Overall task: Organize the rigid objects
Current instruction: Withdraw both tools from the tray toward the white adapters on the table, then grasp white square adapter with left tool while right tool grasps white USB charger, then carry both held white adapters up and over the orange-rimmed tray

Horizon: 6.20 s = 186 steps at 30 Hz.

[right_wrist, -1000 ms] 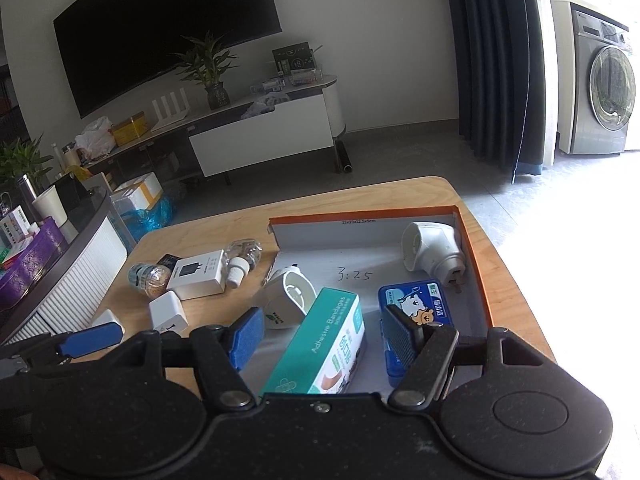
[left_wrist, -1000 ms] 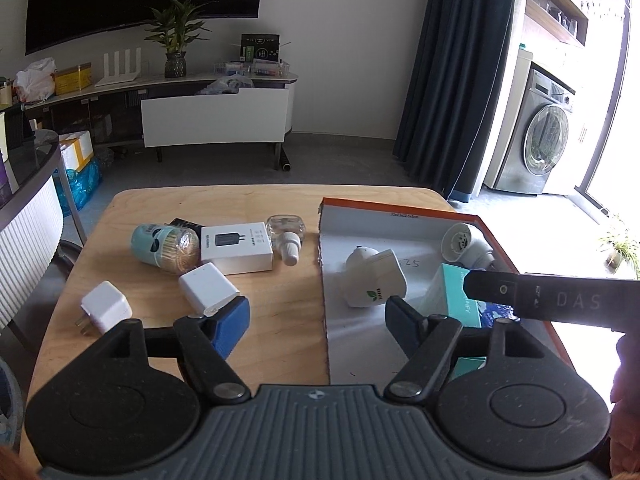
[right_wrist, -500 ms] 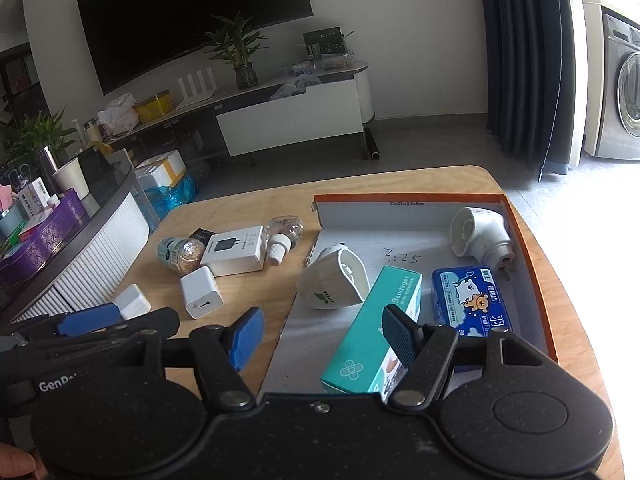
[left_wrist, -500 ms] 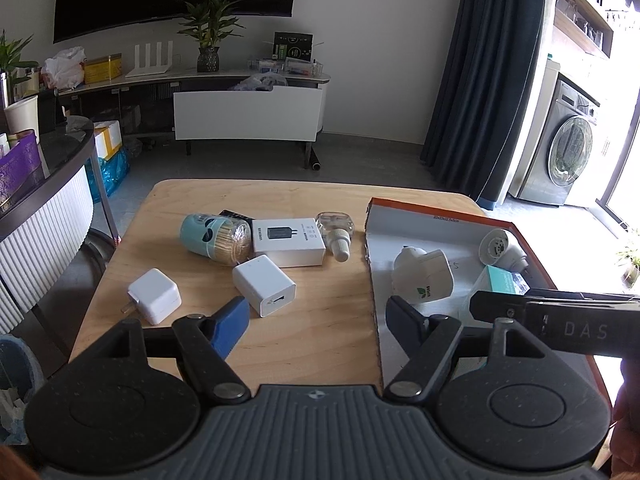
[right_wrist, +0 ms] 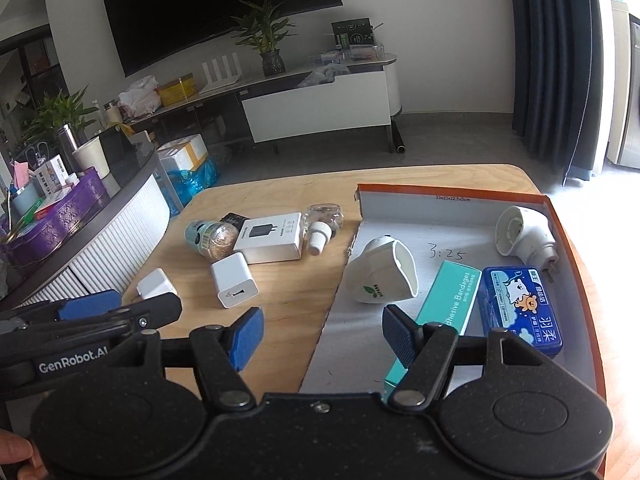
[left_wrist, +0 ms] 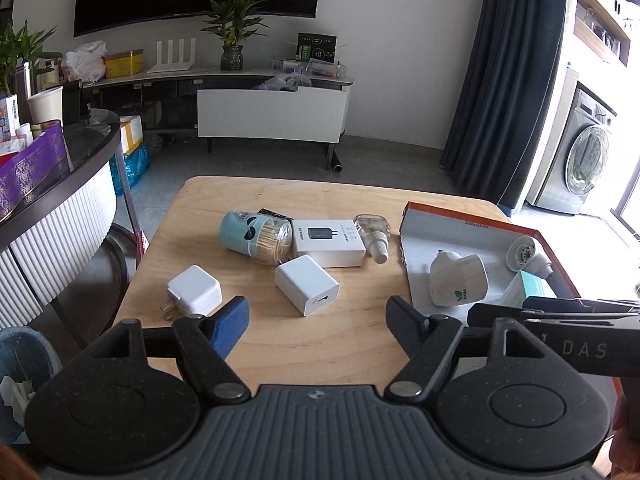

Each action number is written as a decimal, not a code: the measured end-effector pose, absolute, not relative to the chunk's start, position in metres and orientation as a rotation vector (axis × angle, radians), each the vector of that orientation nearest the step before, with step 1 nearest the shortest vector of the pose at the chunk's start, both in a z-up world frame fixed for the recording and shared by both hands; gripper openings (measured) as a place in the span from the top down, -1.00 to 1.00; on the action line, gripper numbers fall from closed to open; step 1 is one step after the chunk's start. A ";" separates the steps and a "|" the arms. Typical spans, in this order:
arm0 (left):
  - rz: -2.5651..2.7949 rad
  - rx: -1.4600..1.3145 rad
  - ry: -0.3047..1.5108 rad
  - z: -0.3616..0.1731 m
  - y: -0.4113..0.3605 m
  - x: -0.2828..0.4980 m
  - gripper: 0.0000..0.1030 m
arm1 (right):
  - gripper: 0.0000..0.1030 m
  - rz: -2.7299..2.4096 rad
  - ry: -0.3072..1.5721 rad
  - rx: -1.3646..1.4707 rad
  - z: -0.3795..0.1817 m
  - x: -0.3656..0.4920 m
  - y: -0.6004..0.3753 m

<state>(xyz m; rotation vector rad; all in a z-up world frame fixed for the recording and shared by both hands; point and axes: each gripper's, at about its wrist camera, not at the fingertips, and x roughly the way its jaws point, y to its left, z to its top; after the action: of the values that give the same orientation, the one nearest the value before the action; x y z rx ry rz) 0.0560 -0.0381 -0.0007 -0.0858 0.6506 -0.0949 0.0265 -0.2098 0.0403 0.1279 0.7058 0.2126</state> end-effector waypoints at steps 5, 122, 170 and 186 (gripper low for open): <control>-0.081 -0.092 0.654 -0.002 -0.030 0.057 -0.49 | -0.54 0.233 0.717 0.113 0.038 0.030 -0.199; -0.112 -0.095 0.581 0.009 -0.039 0.025 0.19 | 0.02 0.243 0.622 0.093 0.056 -0.011 -0.181; -0.306 0.009 0.529 0.017 -0.122 -0.008 0.19 | 0.02 0.089 0.505 0.175 0.076 -0.086 -0.273; -0.339 0.020 0.541 0.011 -0.134 -0.006 0.19 | 0.02 0.040 0.510 0.197 0.070 -0.087 -0.291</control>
<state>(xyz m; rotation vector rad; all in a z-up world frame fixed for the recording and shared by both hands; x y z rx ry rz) -0.0057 -0.1345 0.0114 0.0200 0.5407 -0.3394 -0.0867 -0.2912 0.0703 0.1969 0.5098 0.0399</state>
